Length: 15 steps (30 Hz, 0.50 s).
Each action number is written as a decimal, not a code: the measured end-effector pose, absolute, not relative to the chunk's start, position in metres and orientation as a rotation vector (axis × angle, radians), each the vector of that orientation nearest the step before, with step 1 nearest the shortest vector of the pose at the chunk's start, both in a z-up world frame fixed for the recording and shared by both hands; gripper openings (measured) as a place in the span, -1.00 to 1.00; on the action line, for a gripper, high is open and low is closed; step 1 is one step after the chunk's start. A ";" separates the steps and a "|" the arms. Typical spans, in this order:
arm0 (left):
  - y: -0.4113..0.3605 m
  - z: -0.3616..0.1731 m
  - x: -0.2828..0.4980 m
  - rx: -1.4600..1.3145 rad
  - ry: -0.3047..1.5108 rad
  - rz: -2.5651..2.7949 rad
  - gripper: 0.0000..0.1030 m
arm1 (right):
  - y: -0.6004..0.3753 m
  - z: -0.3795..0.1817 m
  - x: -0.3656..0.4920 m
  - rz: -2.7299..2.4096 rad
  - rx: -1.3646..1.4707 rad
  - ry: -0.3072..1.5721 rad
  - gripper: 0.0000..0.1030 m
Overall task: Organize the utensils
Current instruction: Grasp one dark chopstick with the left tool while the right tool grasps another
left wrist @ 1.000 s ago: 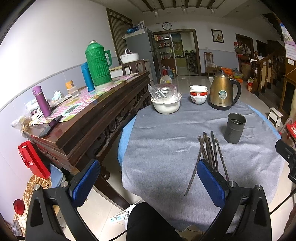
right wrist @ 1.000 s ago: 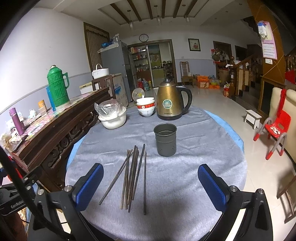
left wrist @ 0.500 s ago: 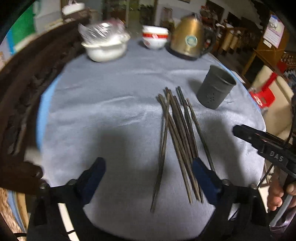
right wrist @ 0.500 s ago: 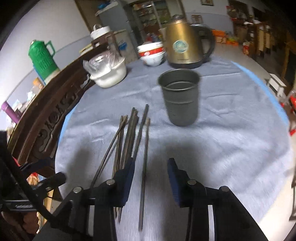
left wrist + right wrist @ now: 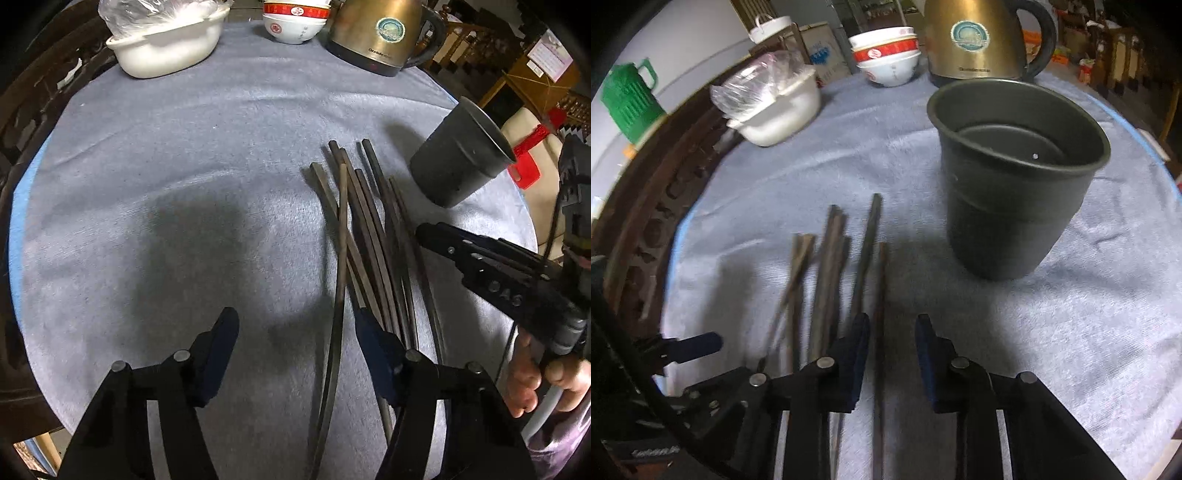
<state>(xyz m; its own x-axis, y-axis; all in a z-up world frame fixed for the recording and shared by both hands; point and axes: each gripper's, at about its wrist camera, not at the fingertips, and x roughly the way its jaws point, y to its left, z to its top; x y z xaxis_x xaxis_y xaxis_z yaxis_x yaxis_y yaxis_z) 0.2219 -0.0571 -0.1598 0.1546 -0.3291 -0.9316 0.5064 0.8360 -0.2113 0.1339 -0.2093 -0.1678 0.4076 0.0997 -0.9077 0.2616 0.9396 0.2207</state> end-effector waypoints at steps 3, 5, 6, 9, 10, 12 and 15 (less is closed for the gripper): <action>-0.064 -0.165 0.228 0.171 1.296 -0.615 0.15 | -0.212 -0.172 0.139 -0.093 0.365 1.166 -0.62; -0.067 -0.171 0.234 0.176 1.320 -0.615 -0.11 | -0.212 -0.171 0.142 -0.099 0.352 1.174 -0.82; -0.067 -0.170 0.236 0.173 1.309 -0.618 -0.13 | -0.213 -0.172 0.143 -0.106 0.344 1.186 -0.84; -0.057 -0.169 0.245 0.151 1.322 -0.626 -0.28 | -0.222 -0.176 0.141 -0.103 0.367 1.212 -0.86; -0.054 -0.169 0.249 0.141 1.327 -0.629 -0.32 | -0.224 -0.175 0.140 -0.096 0.375 1.212 -0.85; -0.049 -0.168 0.255 0.127 1.340 -0.636 -0.32 | -0.228 -0.168 0.136 -0.032 0.437 1.171 -0.85; -0.044 -0.165 0.262 0.125 1.348 -0.621 -0.31 | -0.227 -0.160 0.141 -0.036 0.436 1.170 -0.79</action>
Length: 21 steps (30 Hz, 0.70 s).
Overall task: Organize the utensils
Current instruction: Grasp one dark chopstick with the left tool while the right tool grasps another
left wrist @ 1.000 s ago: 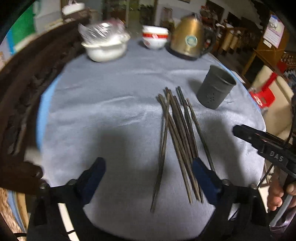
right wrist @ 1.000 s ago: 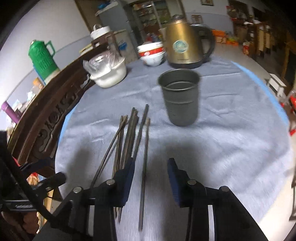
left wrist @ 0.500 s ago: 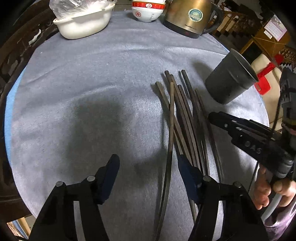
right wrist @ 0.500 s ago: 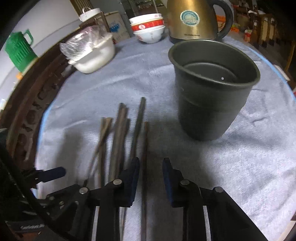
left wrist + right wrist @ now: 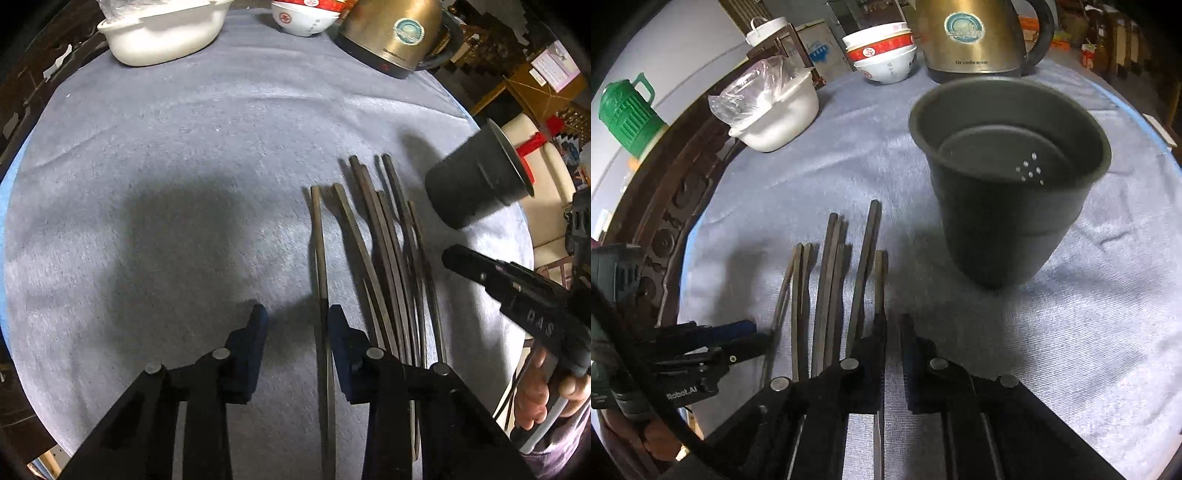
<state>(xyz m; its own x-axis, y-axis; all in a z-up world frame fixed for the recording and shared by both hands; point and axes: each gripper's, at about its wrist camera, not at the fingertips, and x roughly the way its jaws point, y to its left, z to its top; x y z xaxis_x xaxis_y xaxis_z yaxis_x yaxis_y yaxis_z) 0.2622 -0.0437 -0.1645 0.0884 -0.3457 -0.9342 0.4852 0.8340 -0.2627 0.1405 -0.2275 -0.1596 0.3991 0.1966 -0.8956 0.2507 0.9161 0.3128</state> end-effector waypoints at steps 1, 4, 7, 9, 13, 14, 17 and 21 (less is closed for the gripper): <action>-0.047 -0.166 0.267 0.124 1.354 -0.618 -0.29 | -0.226 -0.160 0.142 -0.031 0.426 1.176 -0.75; -0.052 -0.164 0.275 0.125 1.359 -0.621 -0.23 | -0.218 -0.168 0.149 -0.032 0.411 1.217 -0.72; -0.064 -0.166 0.287 0.138 1.358 -0.611 -0.22 | -0.215 -0.178 0.151 -0.042 0.406 1.242 -0.56; -0.064 -0.164 0.288 0.107 1.362 -0.604 -0.23 | -0.214 -0.179 0.151 -0.048 0.374 1.239 -0.56; -0.073 -0.167 0.307 0.079 1.366 -0.583 -0.76 | -0.209 -0.183 0.158 -0.064 0.342 1.252 -0.82; -0.071 -0.168 0.311 0.068 1.369 -0.574 -0.88 | -0.207 -0.183 0.161 -0.064 0.339 1.252 -0.87; -0.070 -0.171 0.313 0.042 1.363 -0.577 -0.89 | -0.207 -0.175 0.160 -0.035 0.369 1.210 -0.88; -0.056 -0.145 0.301 0.024 1.297 -0.573 -0.90 | -0.206 -0.139 0.148 0.027 0.352 1.106 -0.88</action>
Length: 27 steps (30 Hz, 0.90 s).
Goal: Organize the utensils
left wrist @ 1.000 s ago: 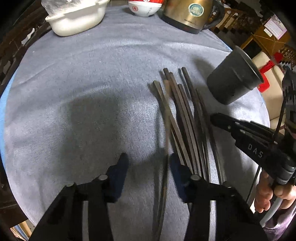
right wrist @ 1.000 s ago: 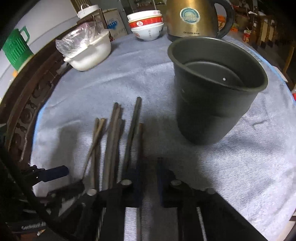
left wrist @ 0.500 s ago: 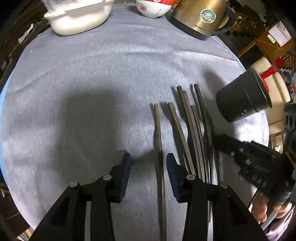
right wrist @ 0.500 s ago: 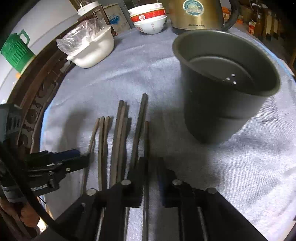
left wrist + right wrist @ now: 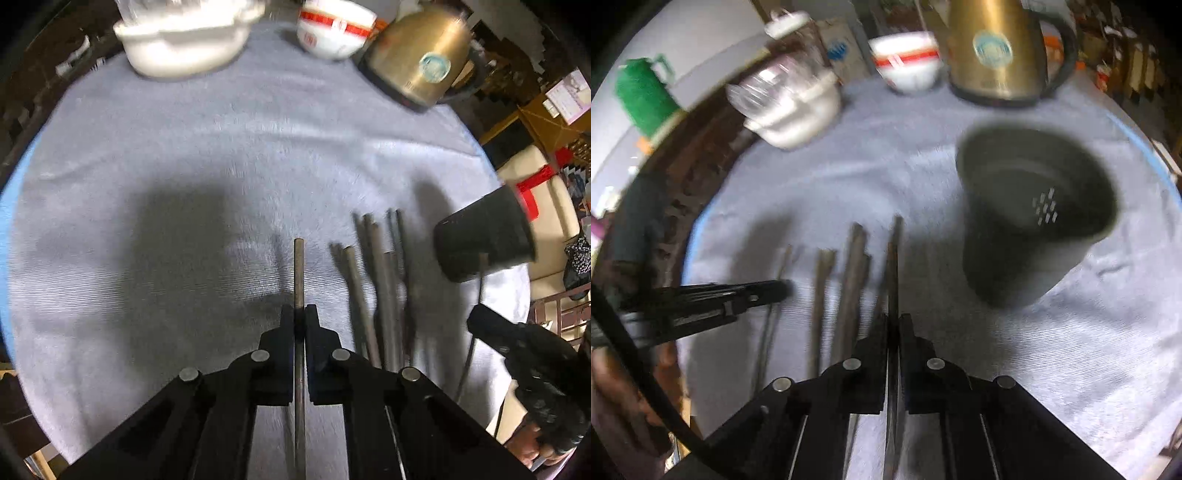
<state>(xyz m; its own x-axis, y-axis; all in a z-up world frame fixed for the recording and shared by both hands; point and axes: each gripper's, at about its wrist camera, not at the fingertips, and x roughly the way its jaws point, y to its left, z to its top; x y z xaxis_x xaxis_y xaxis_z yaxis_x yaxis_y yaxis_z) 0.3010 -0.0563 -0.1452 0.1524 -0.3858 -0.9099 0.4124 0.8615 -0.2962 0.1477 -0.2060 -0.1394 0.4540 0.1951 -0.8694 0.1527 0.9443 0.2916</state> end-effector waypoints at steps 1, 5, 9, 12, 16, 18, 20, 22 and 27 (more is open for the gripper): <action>-0.054 -0.134 0.296 0.014 1.276 -0.582 -0.90 | -0.206 -0.128 0.142 0.048 0.348 1.072 -0.88; -0.045 -0.073 0.268 0.016 1.141 -0.626 -0.90 | -0.215 -0.076 0.116 0.091 0.338 0.910 -0.88; -0.048 -0.008 0.241 0.007 0.965 -0.673 -0.90 | -0.230 -0.024 0.091 0.084 0.340 0.709 -0.88; -0.064 0.041 0.233 -0.014 0.850 -0.708 -0.90 | -0.251 0.011 0.078 0.034 0.356 0.554 -0.88; -0.091 0.088 0.225 -0.025 0.690 -0.704 -0.90 | -0.286 0.042 0.066 -0.035 0.397 0.441 -0.88; -0.104 0.104 0.230 -0.063 0.640 -0.702 -0.90 | -0.301 0.055 0.060 -0.092 0.398 0.401 -0.88; -0.120 0.112 0.235 -0.090 0.596 -0.689 -0.90 | -0.310 0.066 0.058 -0.122 0.395 0.372 -0.88; -0.135 0.118 0.238 -0.110 0.547 -0.674 -0.90 | -0.316 0.070 0.062 -0.175 0.361 0.363 -0.88; -0.177 0.090 0.246 -0.123 0.533 -0.644 -0.90 | -0.330 0.058 0.070 -0.220 0.341 0.417 -0.88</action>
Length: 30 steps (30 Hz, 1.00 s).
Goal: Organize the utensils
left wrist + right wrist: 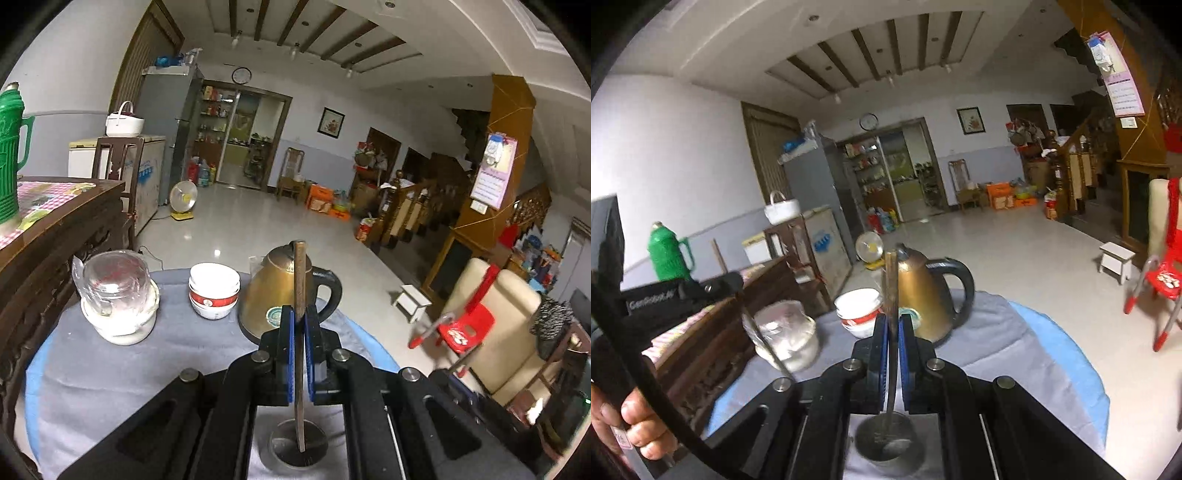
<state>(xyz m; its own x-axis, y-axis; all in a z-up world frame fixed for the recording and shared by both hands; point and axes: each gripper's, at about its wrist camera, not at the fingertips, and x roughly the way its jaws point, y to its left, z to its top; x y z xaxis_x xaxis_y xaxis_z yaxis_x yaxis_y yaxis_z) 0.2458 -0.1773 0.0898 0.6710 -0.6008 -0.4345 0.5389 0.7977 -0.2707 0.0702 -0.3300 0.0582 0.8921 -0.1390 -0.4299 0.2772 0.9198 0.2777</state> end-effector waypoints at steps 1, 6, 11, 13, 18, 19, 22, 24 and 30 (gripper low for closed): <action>-0.184 0.079 0.247 -0.108 0.543 -0.630 -0.90 | -0.332 0.052 0.074 -0.220 0.346 0.438 -0.88; -0.196 0.037 0.250 -0.082 0.652 -0.594 -0.90 | -0.339 0.015 0.080 -0.223 0.366 0.537 -0.88; -0.194 0.006 0.256 -0.025 0.790 -0.610 -0.84 | -0.353 -0.006 0.074 -0.174 0.487 0.626 -0.79; -0.185 0.007 0.251 0.002 0.803 -0.632 -0.53 | -0.356 -0.012 0.070 -0.132 0.543 0.639 -0.72; -0.142 0.008 0.233 0.021 0.793 -0.661 0.18 | -0.359 -0.009 0.034 -0.063 0.641 0.517 0.47; -0.126 0.005 0.227 0.031 0.793 -0.660 0.18 | -0.357 -0.006 0.024 -0.059 0.630 0.493 0.45; -0.086 -0.009 0.221 0.046 0.818 -0.593 0.18 | -0.348 0.001 0.003 -0.036 0.632 0.484 0.01; -0.058 -0.029 0.220 0.009 0.867 -0.559 0.18 | -0.333 0.000 -0.011 0.011 0.632 0.494 -0.22; -0.021 -0.105 0.224 -0.040 1.083 -0.471 0.17 | -0.254 -0.053 0.023 0.066 0.512 0.732 -0.61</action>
<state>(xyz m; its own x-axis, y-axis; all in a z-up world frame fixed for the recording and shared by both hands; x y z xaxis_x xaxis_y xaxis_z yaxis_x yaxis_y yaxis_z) 0.2237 -0.0211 -0.1050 0.3798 -0.3879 -0.8398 0.3490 0.9008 -0.2583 0.0225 -0.2539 -0.0534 0.7475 0.2325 -0.6222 0.1176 0.8756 0.4685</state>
